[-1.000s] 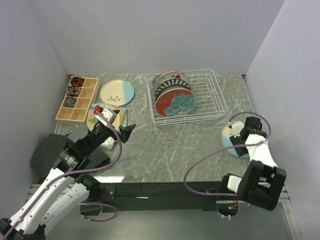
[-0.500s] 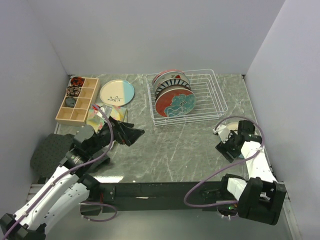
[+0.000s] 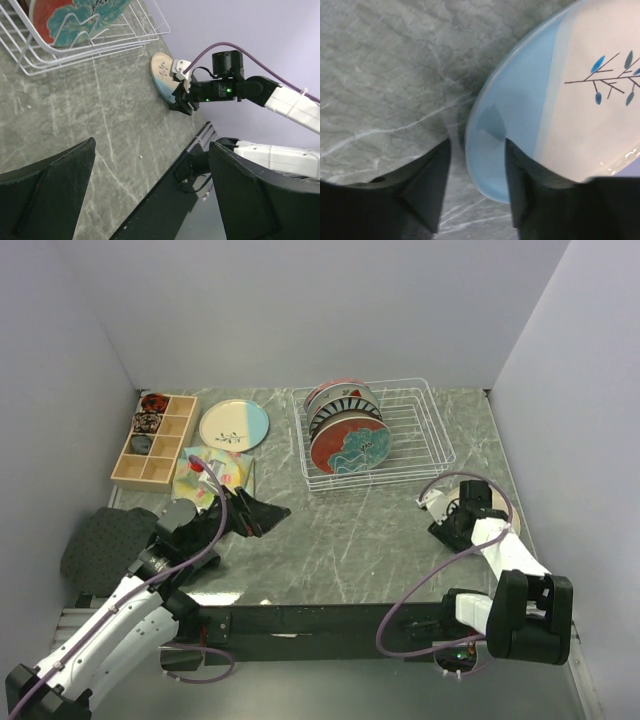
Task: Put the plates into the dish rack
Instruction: Grab a plate with the right arm
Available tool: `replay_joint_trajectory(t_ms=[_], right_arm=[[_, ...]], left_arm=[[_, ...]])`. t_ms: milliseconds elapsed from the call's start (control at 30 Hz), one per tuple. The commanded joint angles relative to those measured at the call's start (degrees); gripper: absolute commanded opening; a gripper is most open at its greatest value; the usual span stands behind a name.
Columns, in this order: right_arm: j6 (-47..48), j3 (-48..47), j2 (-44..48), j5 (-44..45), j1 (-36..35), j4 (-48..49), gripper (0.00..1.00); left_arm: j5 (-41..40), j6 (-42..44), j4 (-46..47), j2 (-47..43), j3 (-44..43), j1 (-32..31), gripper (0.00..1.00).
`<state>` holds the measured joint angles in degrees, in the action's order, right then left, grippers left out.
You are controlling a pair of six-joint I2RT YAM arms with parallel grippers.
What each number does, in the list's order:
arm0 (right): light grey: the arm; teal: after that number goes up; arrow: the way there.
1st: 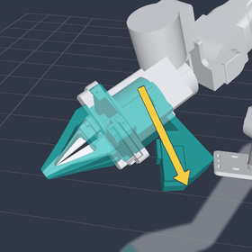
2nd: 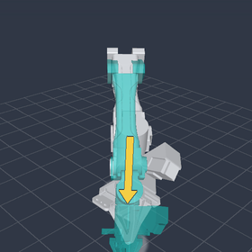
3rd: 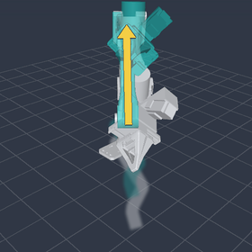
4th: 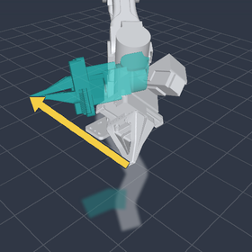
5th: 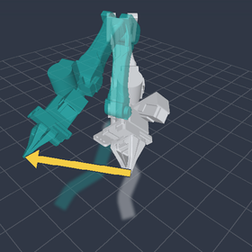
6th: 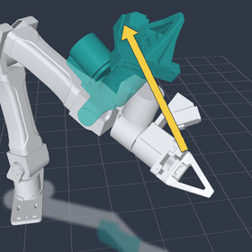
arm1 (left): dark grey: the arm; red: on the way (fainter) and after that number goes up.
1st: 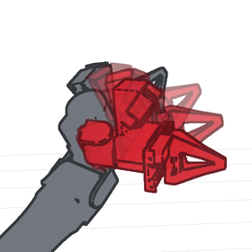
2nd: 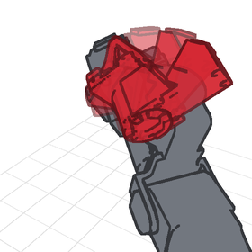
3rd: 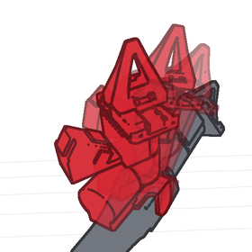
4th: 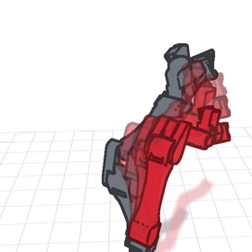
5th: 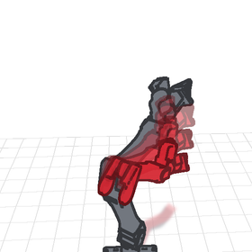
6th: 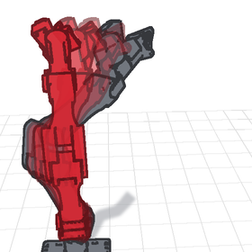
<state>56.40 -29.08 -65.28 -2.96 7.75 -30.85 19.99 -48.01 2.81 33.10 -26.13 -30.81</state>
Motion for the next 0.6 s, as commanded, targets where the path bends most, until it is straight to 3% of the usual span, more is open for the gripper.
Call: replay_joint_trajectory(t_ms=[0, 33, 167, 200, 567], right_arm=[[-0.3, -0.6, -3.7, -0.1, -0.9, 0.7, 0.48], [-0.2, -1.1, -4.4, -0.1, -1.1, 0.0, 0.44], [-0.6, -1.9, -7.2, 0.4, -3.1, -1.9, 0.06], [-0.8, -1.9, -7.2, 0.4, -4.0, -2.3, 0.03], [-4.7, -5.5, 3.0, -7.5, -14.3, -15.3, 0.0]], left_arm=[[2.3, -5.5, 6.7, -0.5, 3.2, 0.1, 0.99], [2.5, -6.1, 8.1, -0.6, 3.7, 0.1, 0.99], [2.4, -9.9, 12.6, -0.8, 8.5, 0.2, 0.99], [2.4, -11.6, 13.5, -0.9, 9.4, 0.2, 0.99], [0.9, -22.6, 26.7, 5.5, 17.9, -3.0, 1.0]])
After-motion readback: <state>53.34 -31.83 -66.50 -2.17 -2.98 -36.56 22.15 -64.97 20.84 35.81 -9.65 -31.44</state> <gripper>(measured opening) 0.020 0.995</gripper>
